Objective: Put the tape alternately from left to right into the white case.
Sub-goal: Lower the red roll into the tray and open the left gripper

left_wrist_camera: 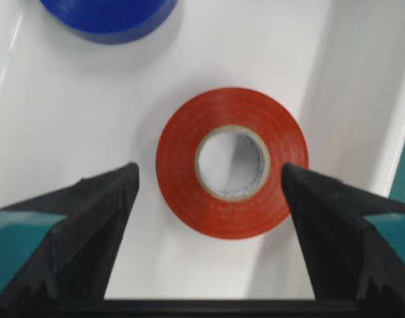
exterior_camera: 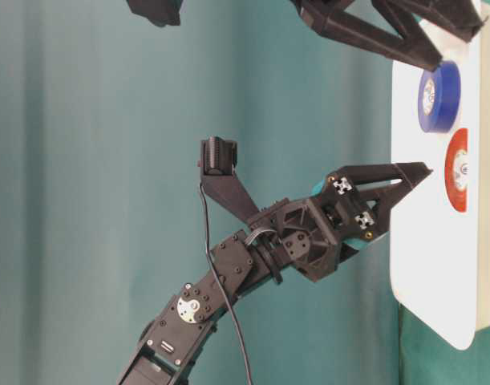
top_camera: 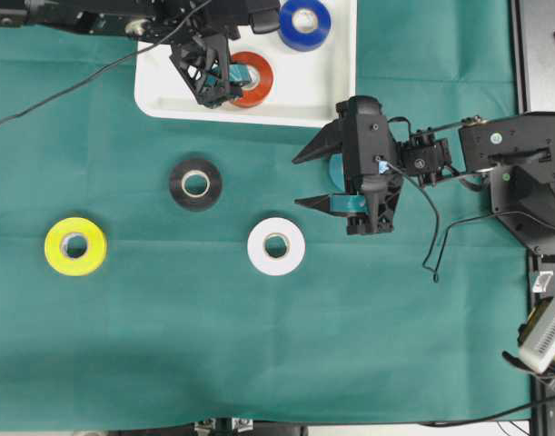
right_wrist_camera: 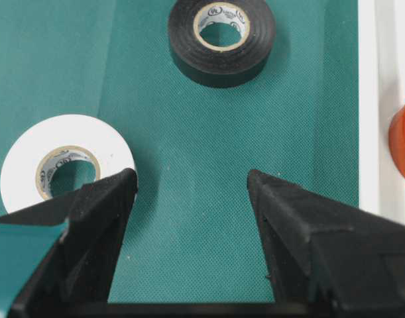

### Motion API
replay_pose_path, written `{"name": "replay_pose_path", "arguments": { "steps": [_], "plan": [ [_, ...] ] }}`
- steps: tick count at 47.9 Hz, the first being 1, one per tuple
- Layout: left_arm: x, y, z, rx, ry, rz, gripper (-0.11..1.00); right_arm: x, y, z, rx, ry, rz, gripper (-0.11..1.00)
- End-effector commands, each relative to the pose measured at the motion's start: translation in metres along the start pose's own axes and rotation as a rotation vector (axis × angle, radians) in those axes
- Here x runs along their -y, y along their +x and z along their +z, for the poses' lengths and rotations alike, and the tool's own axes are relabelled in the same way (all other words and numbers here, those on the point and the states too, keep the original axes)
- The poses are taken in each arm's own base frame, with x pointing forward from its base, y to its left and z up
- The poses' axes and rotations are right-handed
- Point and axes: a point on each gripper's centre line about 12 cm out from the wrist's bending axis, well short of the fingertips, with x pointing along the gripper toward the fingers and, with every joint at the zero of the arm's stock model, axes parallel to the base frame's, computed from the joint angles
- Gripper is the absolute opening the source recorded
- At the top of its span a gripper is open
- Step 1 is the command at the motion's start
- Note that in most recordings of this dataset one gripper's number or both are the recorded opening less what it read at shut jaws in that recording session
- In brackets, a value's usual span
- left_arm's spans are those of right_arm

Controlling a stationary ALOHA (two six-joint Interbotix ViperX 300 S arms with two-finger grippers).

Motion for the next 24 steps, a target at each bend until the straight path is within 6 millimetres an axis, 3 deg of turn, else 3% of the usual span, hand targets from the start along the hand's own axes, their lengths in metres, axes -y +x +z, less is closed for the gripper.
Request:
{"name": "replay_pose_path", "arguments": {
  "steps": [1, 14, 24],
  "plan": [
    [-0.003, -0.014, 0.015, 0.052, -0.003, 0.007, 0.40, -0.003, -0.008, 0.013, 0.052, -0.001, 0.013, 0.73],
    [-0.003, -0.018, 0.015, 0.055, -0.003, 0.007, 0.40, -0.003, -0.008, 0.013, 0.053, -0.003, 0.013, 0.73],
    [0.003, -0.032, 0.013, 0.071, 0.003, 0.000, 0.40, -0.003, -0.008, 0.012, 0.052, -0.002, 0.011, 0.73]
  ]
}}
